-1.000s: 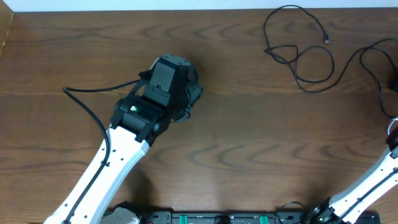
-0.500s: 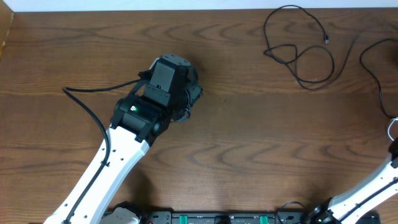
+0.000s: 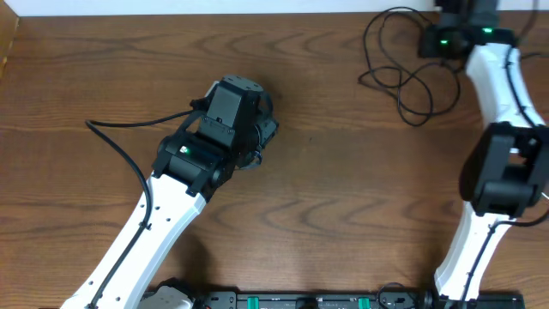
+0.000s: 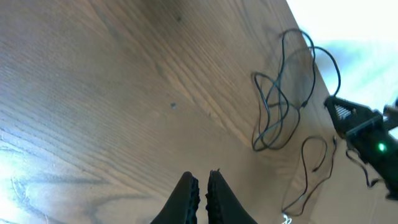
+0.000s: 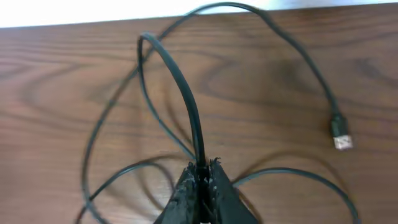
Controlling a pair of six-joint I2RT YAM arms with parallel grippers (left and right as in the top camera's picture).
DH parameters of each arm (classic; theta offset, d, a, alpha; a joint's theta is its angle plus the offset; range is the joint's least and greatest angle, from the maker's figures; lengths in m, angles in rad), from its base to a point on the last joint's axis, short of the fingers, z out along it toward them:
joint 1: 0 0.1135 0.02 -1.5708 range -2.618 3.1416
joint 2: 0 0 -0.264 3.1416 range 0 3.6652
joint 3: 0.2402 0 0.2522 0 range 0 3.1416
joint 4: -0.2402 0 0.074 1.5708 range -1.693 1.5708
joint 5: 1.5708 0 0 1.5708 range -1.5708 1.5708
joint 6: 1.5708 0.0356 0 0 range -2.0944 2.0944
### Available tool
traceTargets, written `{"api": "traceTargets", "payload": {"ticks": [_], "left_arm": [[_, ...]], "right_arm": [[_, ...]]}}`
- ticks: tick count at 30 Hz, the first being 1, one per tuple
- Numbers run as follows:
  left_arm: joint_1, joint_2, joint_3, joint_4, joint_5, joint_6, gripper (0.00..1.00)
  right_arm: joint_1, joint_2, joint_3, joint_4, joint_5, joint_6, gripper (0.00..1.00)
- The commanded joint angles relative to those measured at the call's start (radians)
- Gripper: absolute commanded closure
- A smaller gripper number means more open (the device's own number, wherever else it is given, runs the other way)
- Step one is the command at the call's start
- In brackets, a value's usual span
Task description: Untangle cables
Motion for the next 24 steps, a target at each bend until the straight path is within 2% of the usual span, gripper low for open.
{"api": "traceTargets", "payload": {"ticks": [1,4,5,7,10,11,12,16,19,21,24], "left_arm": [[0.006,0.006,-0.006,-0.004,0.043,0.082,0.92],[0.006,0.006,-0.006,-0.014,0.051,0.167,0.92],[0.006,0.006,-0.006,-0.02,0.05,0.193,0.9],[0.006,0.006,-0.006,-0.031,0.05,0.244,0.74],[0.006,0.006,-0.006,-0.038,0.05,0.308,0.66],[0.006,0.006,-0.006,-0.038,0.05,0.328,0.55],[0.006,0.006,-0.006,-0.038,0.05,0.345,0.5],[0.006,0.006,-0.006,-0.057,0.05,0.388,0.48],[0.006,0.004,-0.006,-0.102,0.05,0.489,0.47],[0.006,0.002,-0.006,-0.13,0.038,0.564,0.39],[0.006,-0.021,-0.006,-0.151,-0.041,0.616,0.36]], "right_arm": [[-0.001,0.005,0.003,0.0,0.303,0.06,0.79],[-0.006,-0.014,0.004,-0.027,0.339,0.06,0.15],[-0.01,-0.023,0.004,-0.038,0.341,0.06,0.01],[-0.019,-0.06,0.005,-0.063,0.342,0.059,0.01],[-0.03,-0.147,0.005,-0.083,0.341,0.06,0.01],[-0.032,-0.188,0.005,-0.084,0.341,0.06,0.01],[-0.032,-0.225,0.005,-0.084,0.342,0.059,0.01],[-0.032,-0.399,0.005,-0.084,0.338,0.055,0.01],[-0.032,-0.562,0.005,-0.091,0.338,0.03,0.01],[-0.032,-0.664,0.005,-0.091,0.338,0.026,0.01],[-0.032,-0.813,0.005,-0.087,0.296,0.026,0.01]]}}
